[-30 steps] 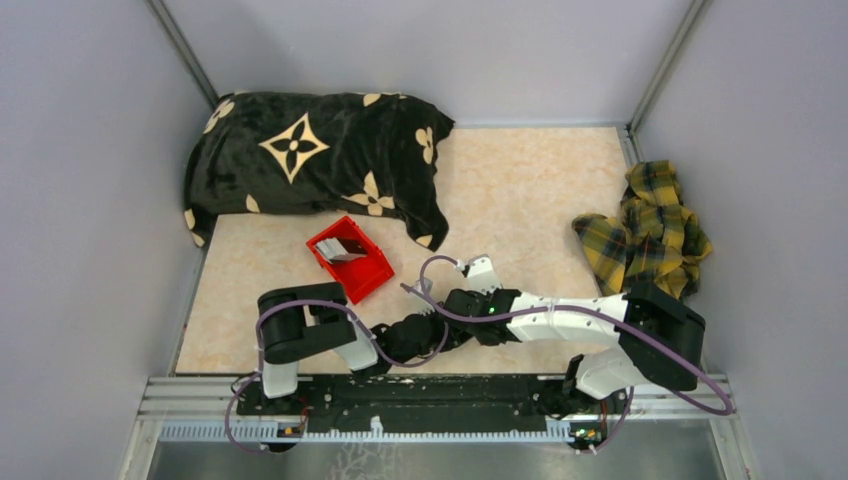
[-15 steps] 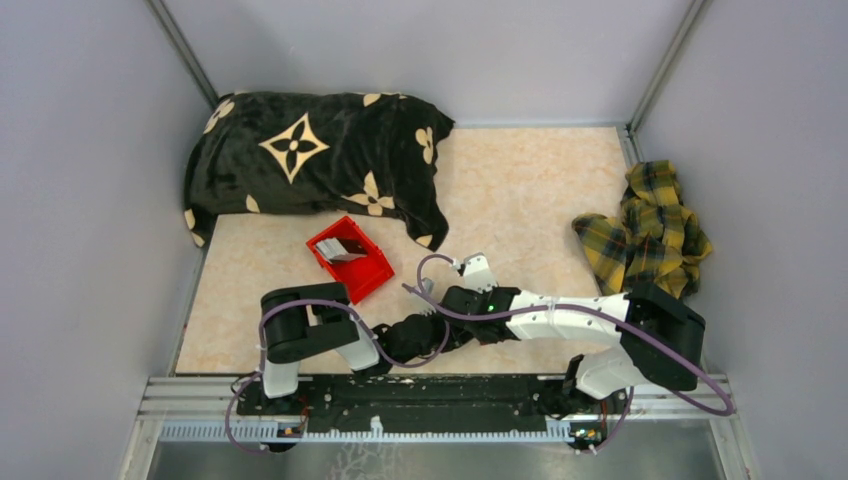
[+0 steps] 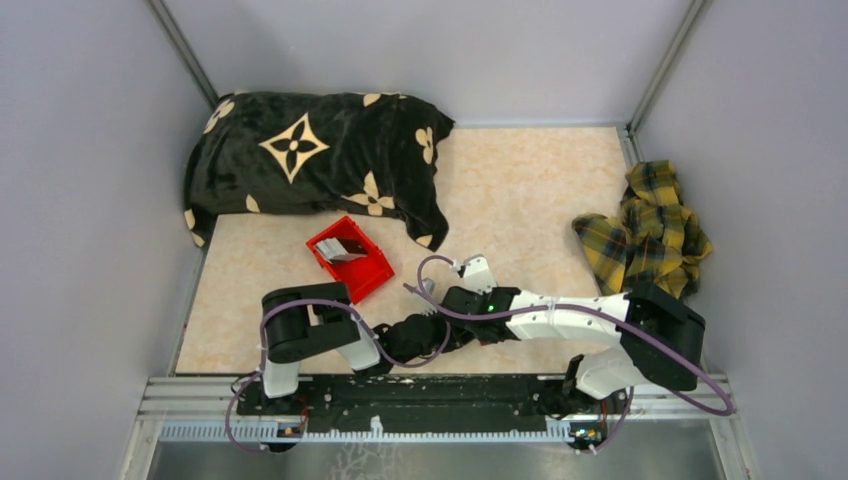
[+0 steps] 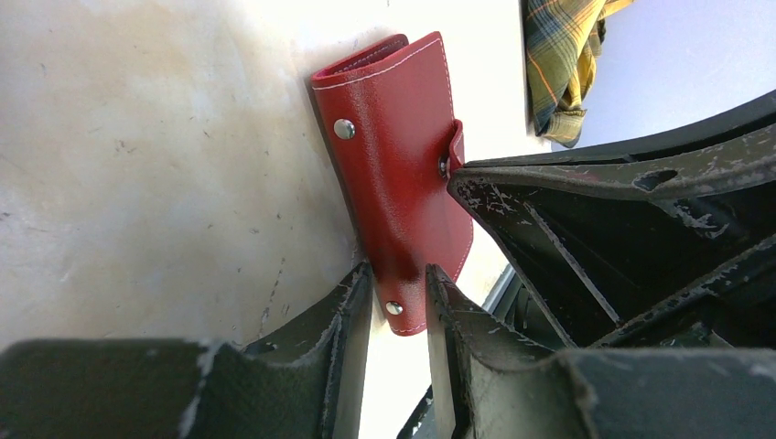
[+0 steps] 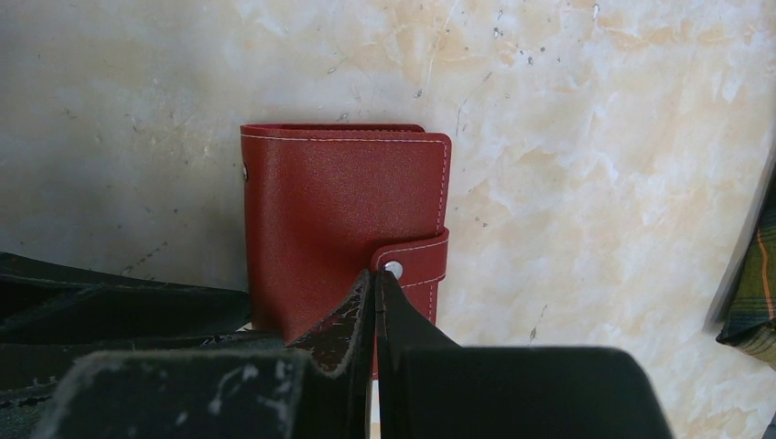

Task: Put the credit cards into the card holder
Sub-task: Close the card holder at the center of the board.

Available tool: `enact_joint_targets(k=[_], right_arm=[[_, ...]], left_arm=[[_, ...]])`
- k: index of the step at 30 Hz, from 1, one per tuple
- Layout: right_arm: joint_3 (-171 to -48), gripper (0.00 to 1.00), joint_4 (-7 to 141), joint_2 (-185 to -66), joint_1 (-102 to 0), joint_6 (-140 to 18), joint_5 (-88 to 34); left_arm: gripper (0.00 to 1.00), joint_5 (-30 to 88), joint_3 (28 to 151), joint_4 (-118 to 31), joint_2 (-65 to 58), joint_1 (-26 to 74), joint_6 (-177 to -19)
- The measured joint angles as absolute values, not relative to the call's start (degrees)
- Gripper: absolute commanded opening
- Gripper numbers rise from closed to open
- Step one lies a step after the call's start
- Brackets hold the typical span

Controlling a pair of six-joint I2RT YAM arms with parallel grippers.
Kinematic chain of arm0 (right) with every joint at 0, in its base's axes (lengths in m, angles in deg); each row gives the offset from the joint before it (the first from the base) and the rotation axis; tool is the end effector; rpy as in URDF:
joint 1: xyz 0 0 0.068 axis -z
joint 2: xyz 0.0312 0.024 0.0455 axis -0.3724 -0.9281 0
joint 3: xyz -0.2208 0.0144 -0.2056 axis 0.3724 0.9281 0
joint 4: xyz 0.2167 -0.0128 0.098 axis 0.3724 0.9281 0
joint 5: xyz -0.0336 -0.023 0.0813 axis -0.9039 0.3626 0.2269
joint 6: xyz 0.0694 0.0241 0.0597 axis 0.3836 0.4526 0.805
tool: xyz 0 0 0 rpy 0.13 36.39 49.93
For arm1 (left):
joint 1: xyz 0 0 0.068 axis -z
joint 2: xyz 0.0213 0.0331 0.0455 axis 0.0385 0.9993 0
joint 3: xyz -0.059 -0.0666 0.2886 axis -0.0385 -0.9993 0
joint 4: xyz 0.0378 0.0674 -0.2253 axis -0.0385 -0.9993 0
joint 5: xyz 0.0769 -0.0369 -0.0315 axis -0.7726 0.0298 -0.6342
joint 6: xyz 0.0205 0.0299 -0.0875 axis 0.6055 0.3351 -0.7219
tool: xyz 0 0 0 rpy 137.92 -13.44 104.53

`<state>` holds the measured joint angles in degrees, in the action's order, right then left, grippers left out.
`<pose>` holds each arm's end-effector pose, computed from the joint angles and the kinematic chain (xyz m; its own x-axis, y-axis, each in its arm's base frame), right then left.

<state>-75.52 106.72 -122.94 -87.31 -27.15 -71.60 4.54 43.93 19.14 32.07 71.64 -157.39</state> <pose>0.1322 0.1646 0.1779 -0.7419 -0.3803 -0.5522 -0.2438 0.9202 -0.3063 0.1215 -0.3325 0.1223 -0.8325 -0.3923 -0.3913 0.1822 0.4731 -0.8620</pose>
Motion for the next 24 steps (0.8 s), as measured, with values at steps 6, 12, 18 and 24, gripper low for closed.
enact_joint_targets(k=[6,12,18,24], right_arm=[[-75.5,0.00,106.7,-122.9,-87.3,-27.2,-71.4],[-75.5,0.04,106.6,-123.4,-87.3,-27.5,-71.2],[-75.5,0.19,106.7,-123.4,-87.3,-27.6,-71.2],[-75.6,0.26,107.2,-123.4,-87.3,-27.6,-71.7]], left_arm=[[0.36,4.6,43.9,19.2,32.1,71.6,-157.4],[0.36,4.8,43.9,20.0,32.6,71.7,-157.4],[0.36,4.9,43.9,20.3,32.8,71.7,-157.4],[0.36,5.0,43.9,20.8,33.1,71.7,-157.6]])
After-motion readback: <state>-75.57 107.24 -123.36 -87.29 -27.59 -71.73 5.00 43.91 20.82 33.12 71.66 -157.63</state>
